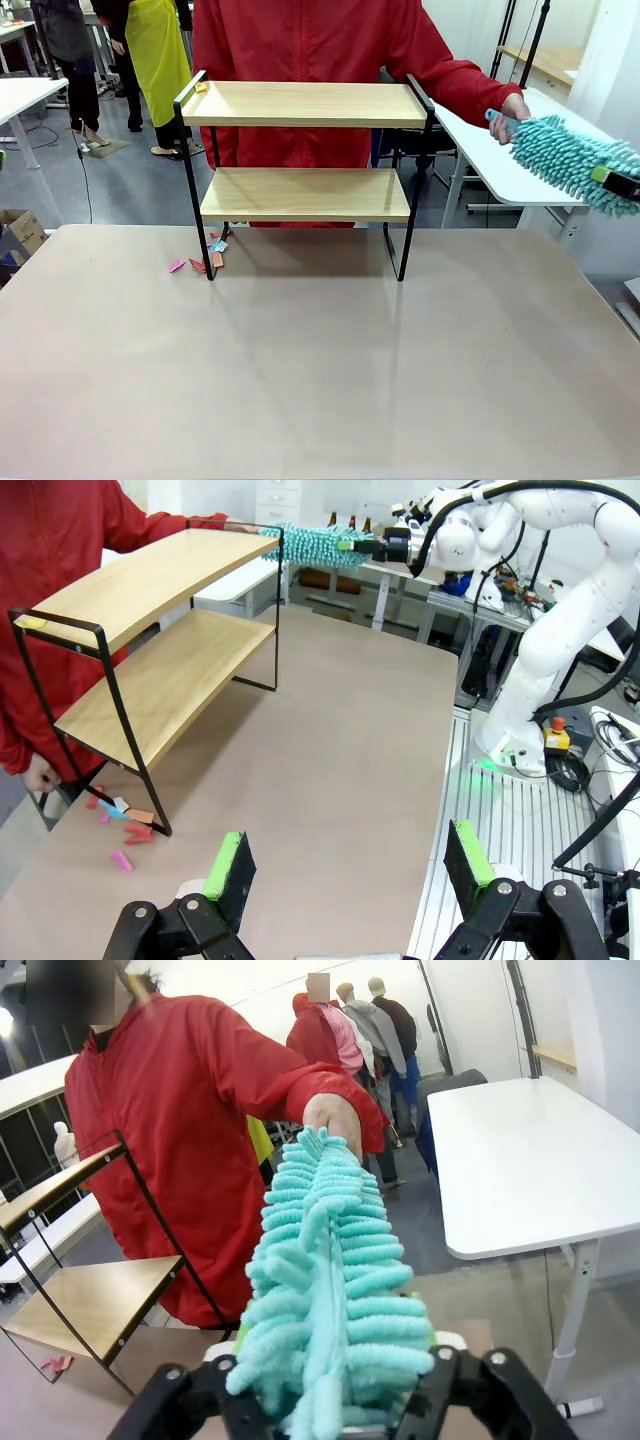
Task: Clean the shelf.
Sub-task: Hand the Duster back to the human.
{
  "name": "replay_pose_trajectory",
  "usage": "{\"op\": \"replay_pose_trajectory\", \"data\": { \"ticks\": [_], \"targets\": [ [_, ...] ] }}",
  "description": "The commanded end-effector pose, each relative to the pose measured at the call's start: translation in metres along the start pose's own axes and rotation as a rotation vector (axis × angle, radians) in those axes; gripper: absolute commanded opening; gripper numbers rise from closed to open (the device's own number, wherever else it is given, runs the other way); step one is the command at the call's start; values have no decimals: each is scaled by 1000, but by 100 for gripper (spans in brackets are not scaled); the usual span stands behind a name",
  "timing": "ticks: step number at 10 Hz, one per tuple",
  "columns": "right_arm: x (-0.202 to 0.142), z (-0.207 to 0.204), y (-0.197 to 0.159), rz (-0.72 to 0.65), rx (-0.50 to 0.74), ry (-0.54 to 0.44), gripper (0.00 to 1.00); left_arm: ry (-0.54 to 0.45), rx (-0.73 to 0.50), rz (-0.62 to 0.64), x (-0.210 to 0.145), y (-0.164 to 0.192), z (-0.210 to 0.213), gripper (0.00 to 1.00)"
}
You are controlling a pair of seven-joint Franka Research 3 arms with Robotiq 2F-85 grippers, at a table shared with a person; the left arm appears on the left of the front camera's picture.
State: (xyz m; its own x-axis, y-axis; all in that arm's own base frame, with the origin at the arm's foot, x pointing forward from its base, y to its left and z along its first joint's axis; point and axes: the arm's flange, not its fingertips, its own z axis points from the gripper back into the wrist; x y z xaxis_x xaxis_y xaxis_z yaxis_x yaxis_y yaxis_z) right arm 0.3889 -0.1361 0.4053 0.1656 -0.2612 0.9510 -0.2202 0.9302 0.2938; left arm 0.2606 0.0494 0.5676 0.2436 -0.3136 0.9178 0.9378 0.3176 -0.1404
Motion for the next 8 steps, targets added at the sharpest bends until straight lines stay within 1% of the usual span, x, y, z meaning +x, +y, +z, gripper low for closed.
{"op": "replay_pose_trajectory", "data": {
  "ticks": [1,2,4,5,6,8],
  "targets": [
    [26,6,-1,-79,56,-33,100,-20,-2,-18,2,2,-2,100],
    [44,12,0,-122,90,-59,100,-20,-2,-18,2,2,-2,100],
    [92,30,-4,-216,136,-160,100,-20,-2,-18,2,2,-2,100],
    [118,42,-14,-285,143,-230,100,-20,-2,-18,2,2,-2,100],
    [137,52,-26,-349,154,-274,100,-20,-2,-18,2,2,-2,100],
    [156,68,-50,-426,142,-349,100,-20,-2,-18,2,2,-2,100]
  ]
}}
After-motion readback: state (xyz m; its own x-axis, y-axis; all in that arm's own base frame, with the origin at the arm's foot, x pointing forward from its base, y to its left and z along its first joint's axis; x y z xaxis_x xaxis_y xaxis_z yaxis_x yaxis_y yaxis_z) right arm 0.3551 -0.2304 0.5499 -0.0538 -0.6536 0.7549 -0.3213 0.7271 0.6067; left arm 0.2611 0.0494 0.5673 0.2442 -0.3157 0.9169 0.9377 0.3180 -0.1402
